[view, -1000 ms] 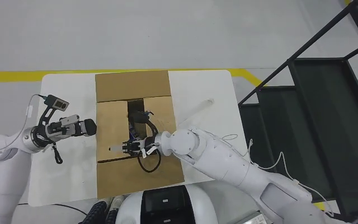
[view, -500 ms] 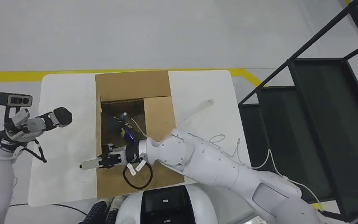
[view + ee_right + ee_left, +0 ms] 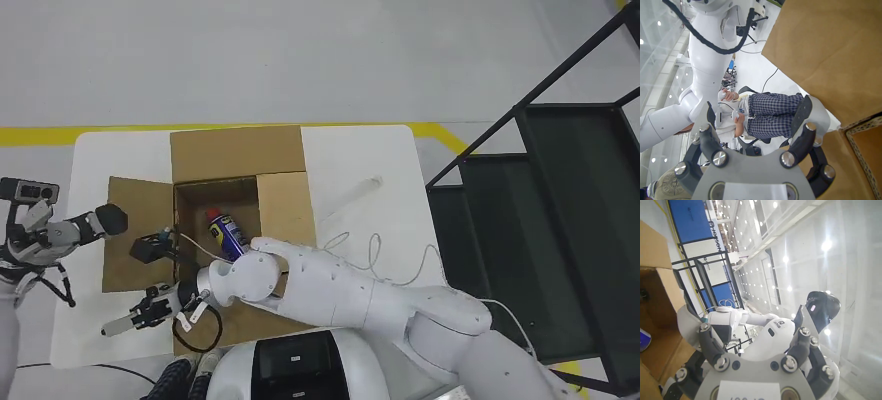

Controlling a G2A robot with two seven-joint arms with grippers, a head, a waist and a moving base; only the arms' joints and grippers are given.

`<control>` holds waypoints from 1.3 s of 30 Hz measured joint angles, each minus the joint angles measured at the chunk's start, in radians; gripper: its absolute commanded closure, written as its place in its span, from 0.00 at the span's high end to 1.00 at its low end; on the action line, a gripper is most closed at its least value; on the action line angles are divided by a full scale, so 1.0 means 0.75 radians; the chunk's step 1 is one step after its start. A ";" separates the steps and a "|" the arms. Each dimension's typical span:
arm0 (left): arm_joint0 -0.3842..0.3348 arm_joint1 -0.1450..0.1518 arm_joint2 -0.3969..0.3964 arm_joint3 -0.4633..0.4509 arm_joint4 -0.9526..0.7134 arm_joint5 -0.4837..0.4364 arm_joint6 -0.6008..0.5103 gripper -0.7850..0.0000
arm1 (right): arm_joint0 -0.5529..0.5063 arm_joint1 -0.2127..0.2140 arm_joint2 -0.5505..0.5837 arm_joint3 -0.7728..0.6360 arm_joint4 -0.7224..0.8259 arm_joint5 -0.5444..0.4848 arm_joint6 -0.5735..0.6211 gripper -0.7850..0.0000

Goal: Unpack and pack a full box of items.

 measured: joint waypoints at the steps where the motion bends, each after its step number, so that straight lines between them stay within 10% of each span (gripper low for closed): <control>1: -0.022 -0.001 0.023 0.021 0.040 0.022 0.031 1.00 | -0.001 -0.004 0.006 0.003 0.003 -0.008 0.005 1.00; 14: -0.224 -0.023 0.228 0.336 0.372 0.147 0.339 1.00 | -0.336 0.219 0.298 -0.634 -0.370 0.138 -0.014 1.00; 26: -0.360 -0.055 0.403 0.455 0.461 0.236 0.281 1.00 | -0.790 0.401 0.669 -1.079 -0.557 0.081 0.101 1.00; 32: -0.351 -0.043 0.333 0.421 0.414 0.189 0.232 1.00 | -0.896 0.436 0.764 -1.142 -0.554 0.038 0.126 1.00; 39: -0.233 -0.002 0.157 0.079 0.426 0.160 0.114 1.00 | -0.965 0.460 0.833 -1.181 -0.574 0.036 0.111 1.00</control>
